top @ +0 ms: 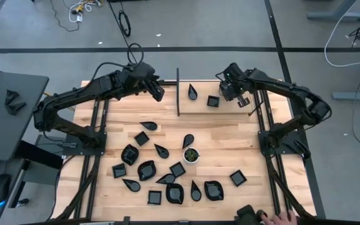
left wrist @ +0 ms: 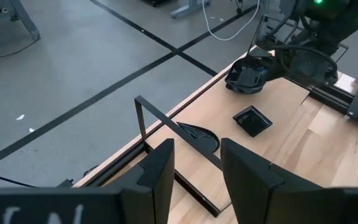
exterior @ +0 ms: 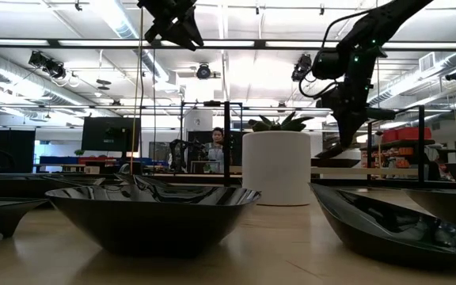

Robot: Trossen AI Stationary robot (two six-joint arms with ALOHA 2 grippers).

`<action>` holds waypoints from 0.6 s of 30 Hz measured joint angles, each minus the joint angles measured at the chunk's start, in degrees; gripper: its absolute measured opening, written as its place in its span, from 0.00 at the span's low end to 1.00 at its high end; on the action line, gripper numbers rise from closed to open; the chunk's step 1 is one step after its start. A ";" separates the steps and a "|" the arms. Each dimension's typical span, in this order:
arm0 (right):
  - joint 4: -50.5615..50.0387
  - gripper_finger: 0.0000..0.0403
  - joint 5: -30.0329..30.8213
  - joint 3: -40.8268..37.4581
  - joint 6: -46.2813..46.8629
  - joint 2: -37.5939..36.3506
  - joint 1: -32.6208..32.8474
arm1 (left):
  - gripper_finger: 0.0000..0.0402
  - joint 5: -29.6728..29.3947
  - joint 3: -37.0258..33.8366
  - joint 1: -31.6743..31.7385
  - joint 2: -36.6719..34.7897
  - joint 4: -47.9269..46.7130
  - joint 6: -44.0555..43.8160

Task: Pick & Place Mini shaped plates
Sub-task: Stack the leaf shaped plate on top of the leaf shaped plate on the shelf, then stack the square plate on top of the square plate on the shelf

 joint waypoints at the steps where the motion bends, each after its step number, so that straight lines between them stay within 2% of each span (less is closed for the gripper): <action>1: 0.27 0.02 0.01 -0.02 -0.03 0.07 -0.17 | 0.34 -0.02 0.00 0.00 -0.01 0.00 0.00; 13: 0.69 0.18 -0.67 -0.02 -0.40 0.13 -1.36 | 0.34 -0.01 0.00 0.00 -0.02 0.00 0.09; 18: 1.61 0.23 1.85 -0.04 5.23 -0.71 -0.52 | 0.34 -0.01 0.00 0.00 -0.01 -0.01 -0.07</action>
